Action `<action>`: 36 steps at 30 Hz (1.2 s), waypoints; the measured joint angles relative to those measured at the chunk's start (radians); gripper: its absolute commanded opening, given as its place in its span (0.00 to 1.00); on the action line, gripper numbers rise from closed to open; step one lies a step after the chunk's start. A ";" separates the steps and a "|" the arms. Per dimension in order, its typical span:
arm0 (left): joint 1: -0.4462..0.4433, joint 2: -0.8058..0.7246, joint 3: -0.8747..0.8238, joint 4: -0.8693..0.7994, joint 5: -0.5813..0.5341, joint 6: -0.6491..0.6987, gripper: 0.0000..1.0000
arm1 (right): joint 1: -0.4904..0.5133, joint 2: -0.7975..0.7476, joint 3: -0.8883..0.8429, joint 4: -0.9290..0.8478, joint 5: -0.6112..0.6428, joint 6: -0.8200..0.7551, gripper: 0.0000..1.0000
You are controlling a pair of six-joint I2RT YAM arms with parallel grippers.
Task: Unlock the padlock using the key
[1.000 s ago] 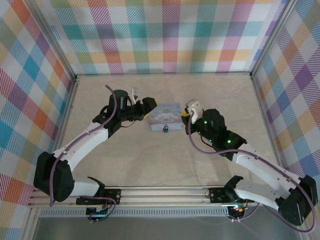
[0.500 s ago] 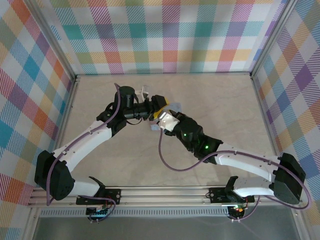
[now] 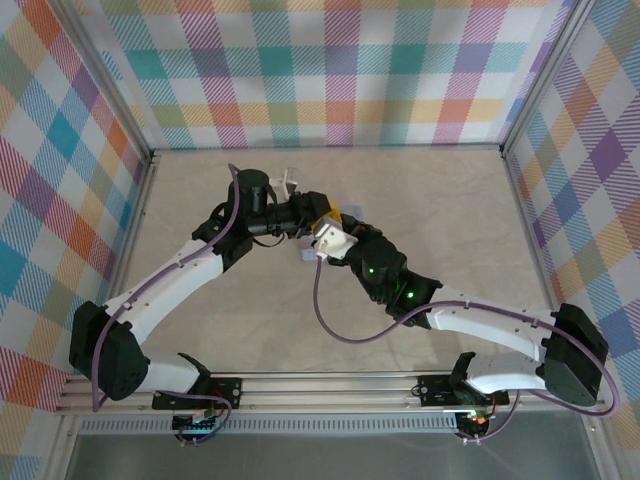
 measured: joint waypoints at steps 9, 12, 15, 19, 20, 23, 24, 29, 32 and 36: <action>0.001 0.004 0.008 -0.027 -0.003 0.011 0.00 | 0.013 0.000 -0.025 0.039 0.036 -0.054 0.01; 0.001 0.006 0.010 -0.036 -0.002 0.018 0.00 | 0.016 0.000 -0.030 0.041 0.040 -0.060 0.05; 0.001 0.006 0.010 -0.049 -0.001 0.039 0.00 | 0.019 -0.013 -0.028 -0.002 0.037 -0.013 0.26; 0.002 0.010 0.021 -0.107 -0.044 0.126 0.00 | 0.013 -0.072 0.006 -0.160 0.033 0.130 0.42; 0.004 0.010 0.025 -0.122 -0.061 0.151 0.00 | 0.003 -0.100 0.023 -0.214 0.016 0.194 0.43; 0.008 0.010 0.030 -0.134 -0.099 0.222 0.00 | -0.048 -0.168 0.069 -0.349 -0.055 0.372 0.44; 0.008 0.010 0.030 -0.134 -0.106 0.244 0.00 | -0.078 -0.189 0.080 -0.387 -0.094 0.436 0.44; 0.008 0.010 0.029 -0.107 -0.117 0.330 0.00 | -0.282 -0.264 0.081 -0.490 -0.390 0.816 0.48; 0.007 0.009 0.007 -0.043 -0.111 0.343 0.00 | -0.365 -0.262 0.028 -0.432 -0.586 1.016 0.52; 0.002 0.008 -0.029 0.016 -0.106 0.354 0.00 | -0.422 -0.210 -0.080 -0.240 -0.814 1.275 0.54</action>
